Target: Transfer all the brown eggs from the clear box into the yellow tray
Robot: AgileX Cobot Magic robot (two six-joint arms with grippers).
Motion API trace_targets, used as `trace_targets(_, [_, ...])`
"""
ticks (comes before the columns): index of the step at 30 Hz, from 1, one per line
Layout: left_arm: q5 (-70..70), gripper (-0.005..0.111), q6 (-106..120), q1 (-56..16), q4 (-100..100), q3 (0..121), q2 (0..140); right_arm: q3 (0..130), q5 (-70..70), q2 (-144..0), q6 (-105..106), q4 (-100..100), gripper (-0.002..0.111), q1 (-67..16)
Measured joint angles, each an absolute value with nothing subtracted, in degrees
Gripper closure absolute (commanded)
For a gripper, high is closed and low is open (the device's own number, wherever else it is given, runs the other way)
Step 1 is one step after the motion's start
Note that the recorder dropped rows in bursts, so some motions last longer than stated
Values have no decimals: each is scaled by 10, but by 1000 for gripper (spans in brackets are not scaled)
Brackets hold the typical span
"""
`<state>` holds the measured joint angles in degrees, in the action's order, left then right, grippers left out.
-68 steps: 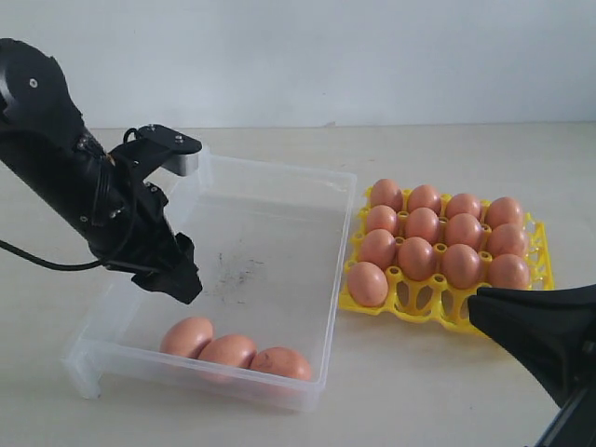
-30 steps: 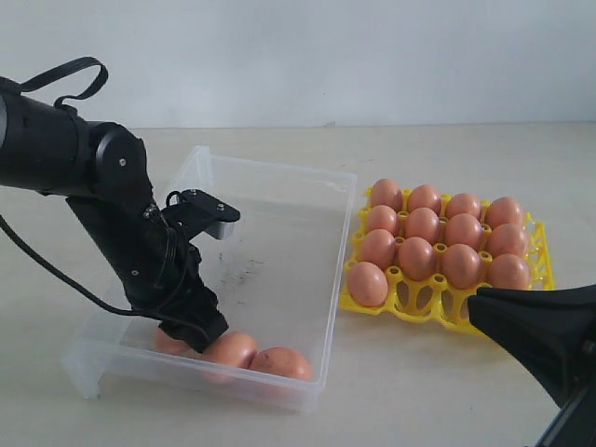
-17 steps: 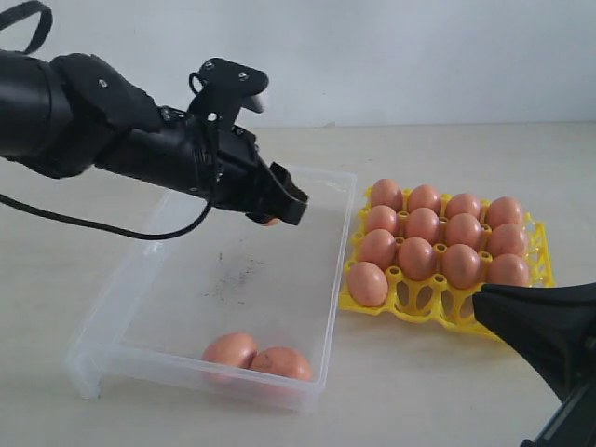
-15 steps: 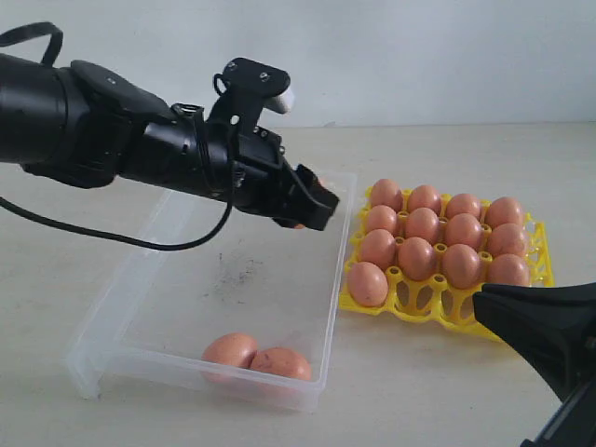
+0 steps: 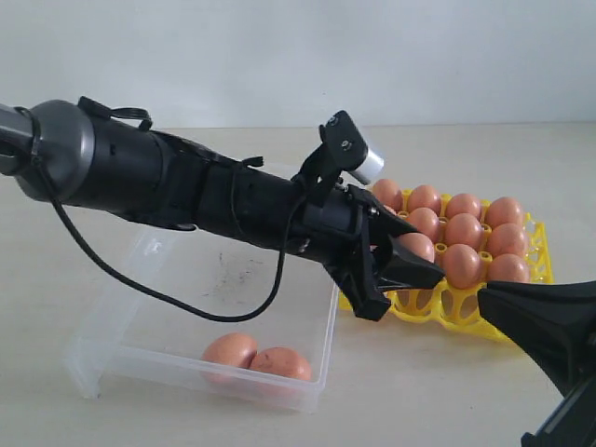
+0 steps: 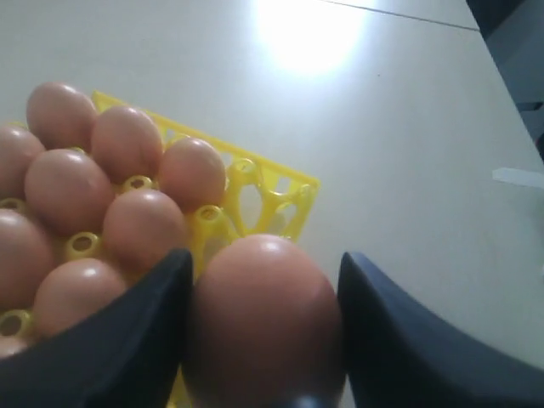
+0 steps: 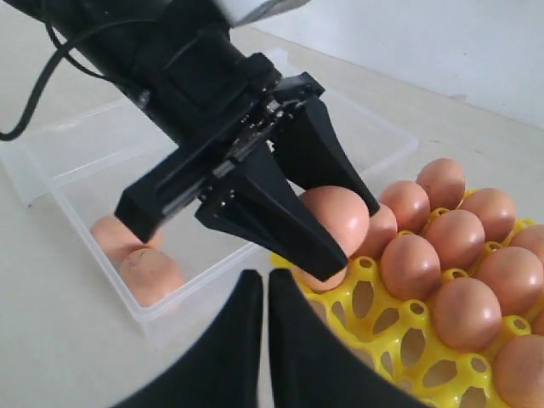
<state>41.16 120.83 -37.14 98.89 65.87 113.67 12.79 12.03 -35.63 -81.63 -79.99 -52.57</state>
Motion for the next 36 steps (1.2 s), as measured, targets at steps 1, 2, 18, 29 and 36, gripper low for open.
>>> trace_targets(1, [404,103,1212,-376,989,667,1141,128,120,-356,-816,-800,108,-526])
trace_targets(2, [399,103,1215,-379,990,676,1145,128,120,-356,-816,-800,108,-526])
trace_targets(18, [394,103,1217,-383,992,802,1233,128,122,-356,-816,-800,108,-526])
trace_targets(29, [-151,103,1216,-414,988,816,1077,128,121,-356,-816,-800,108,-526])
trace_targets(36, [-391,103,1220,-461,971,815,1060,128,121,-356,-816,-800,108,-526])
